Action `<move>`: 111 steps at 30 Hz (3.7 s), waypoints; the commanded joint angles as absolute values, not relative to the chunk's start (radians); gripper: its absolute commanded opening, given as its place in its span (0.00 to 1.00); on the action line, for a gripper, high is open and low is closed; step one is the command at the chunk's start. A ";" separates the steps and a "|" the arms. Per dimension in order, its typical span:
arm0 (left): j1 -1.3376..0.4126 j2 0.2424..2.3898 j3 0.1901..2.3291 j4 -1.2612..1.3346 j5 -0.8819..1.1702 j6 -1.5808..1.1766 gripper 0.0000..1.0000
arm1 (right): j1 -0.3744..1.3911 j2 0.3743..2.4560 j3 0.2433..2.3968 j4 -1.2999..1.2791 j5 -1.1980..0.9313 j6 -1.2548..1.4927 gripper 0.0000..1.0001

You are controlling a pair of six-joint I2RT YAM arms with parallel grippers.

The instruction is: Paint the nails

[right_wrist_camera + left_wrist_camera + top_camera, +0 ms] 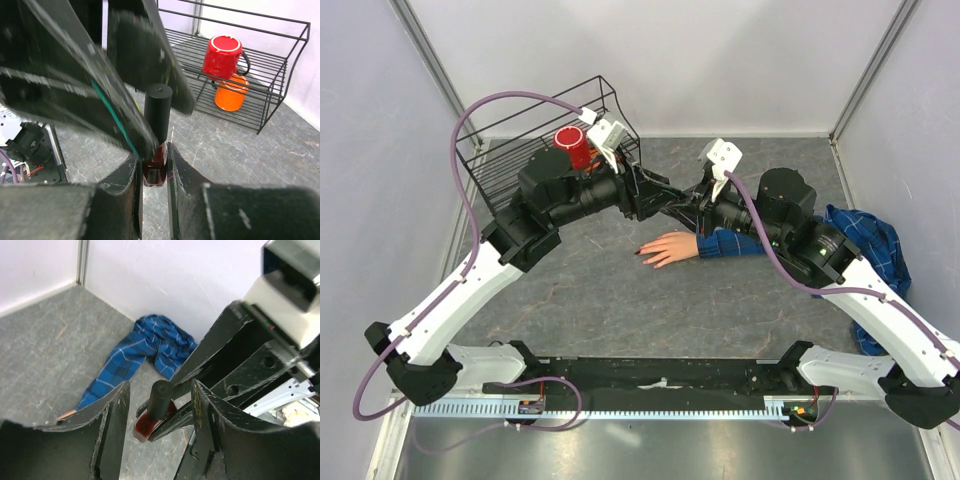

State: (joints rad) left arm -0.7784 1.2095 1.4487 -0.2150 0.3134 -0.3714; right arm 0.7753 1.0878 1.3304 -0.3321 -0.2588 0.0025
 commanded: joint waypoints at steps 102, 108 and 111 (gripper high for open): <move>-0.652 1.071 1.316 -0.032 0.697 -0.313 0.82 | 0.769 1.086 1.373 -0.357 -0.419 0.017 0.00; -0.655 1.088 1.374 -0.152 0.437 -0.393 0.65 | 0.770 1.126 1.399 -0.360 -0.301 0.021 0.00; -0.670 1.112 1.385 -0.161 0.381 -0.396 0.58 | 0.769 1.137 1.404 -0.360 -0.253 0.028 0.00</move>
